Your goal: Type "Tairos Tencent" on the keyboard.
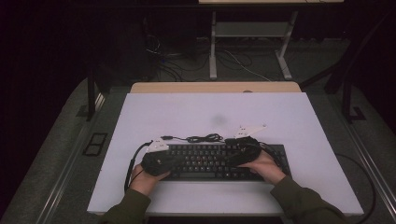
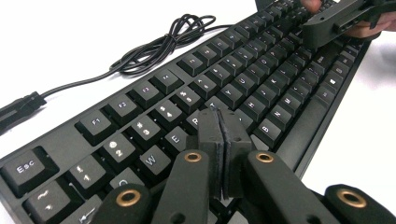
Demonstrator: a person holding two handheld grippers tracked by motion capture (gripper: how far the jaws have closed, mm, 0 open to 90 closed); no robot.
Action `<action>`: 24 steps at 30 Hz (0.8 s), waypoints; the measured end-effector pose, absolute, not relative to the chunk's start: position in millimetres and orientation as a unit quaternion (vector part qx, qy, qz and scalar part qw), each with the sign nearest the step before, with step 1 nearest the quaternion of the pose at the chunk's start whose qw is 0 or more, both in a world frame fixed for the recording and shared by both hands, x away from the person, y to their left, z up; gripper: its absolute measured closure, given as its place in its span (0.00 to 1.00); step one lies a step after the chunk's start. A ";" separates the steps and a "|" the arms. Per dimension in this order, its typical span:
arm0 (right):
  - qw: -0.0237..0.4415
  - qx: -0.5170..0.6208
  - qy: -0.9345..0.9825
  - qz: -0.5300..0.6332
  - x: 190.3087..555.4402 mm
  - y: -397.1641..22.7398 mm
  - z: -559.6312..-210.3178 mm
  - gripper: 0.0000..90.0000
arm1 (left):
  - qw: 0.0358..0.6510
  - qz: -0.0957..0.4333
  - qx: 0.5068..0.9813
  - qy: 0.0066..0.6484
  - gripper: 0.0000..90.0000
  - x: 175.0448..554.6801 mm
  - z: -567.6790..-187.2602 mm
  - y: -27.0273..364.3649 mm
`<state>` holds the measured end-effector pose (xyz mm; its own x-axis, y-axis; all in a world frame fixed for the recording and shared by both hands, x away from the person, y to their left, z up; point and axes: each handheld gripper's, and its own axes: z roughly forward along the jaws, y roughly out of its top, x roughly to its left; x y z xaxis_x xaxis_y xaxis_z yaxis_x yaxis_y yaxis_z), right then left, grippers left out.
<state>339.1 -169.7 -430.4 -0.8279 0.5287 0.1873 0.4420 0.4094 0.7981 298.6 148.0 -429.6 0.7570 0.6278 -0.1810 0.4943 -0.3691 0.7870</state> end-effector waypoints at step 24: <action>0.062 0.308 0.832 0.457 332.1 -184.9 -430.5 0.22 | 0.435 0.069 0.835 0.329 0.99 312.3 -433.5 136.3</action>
<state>332.1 -184.9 -430.5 -0.8023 0.5697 0.1783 0.4556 0.3915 0.7995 312.3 136.3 -433.5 0.7741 0.6094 -0.1715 0.4901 -0.4054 0.7716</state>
